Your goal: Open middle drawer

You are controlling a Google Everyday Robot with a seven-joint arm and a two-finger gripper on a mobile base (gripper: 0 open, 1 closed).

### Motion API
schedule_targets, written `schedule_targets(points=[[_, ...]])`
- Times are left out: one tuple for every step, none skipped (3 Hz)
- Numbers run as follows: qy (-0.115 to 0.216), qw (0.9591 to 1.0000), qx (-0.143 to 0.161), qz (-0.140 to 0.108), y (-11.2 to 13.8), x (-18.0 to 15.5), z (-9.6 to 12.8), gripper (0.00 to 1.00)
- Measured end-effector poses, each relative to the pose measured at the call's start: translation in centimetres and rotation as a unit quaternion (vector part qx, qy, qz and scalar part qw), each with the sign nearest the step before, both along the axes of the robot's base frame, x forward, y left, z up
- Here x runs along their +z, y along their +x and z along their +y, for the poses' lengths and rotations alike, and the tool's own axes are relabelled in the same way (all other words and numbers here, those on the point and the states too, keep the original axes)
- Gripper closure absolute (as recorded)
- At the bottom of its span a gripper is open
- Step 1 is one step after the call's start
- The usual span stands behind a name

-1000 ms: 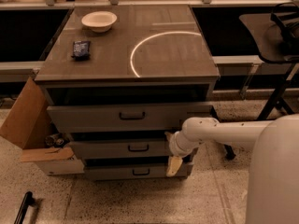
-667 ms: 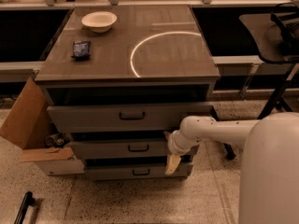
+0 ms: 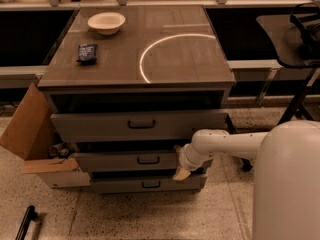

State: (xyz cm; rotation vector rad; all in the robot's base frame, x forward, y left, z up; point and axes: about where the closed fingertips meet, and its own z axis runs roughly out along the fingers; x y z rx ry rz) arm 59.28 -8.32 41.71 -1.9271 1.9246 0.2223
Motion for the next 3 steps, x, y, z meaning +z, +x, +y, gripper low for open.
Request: schedule_targets(points=[[0.001,0.9997,-0.012,-0.02,-1.9,1.1,-0.5,0.63],[0.01,0.9981,-0.013,-0.059,-4.6,4.0,-1.0,0.87],[0.025,0.9957,-0.009,-0.089,-7.3,6.6,-1.4,1.0]])
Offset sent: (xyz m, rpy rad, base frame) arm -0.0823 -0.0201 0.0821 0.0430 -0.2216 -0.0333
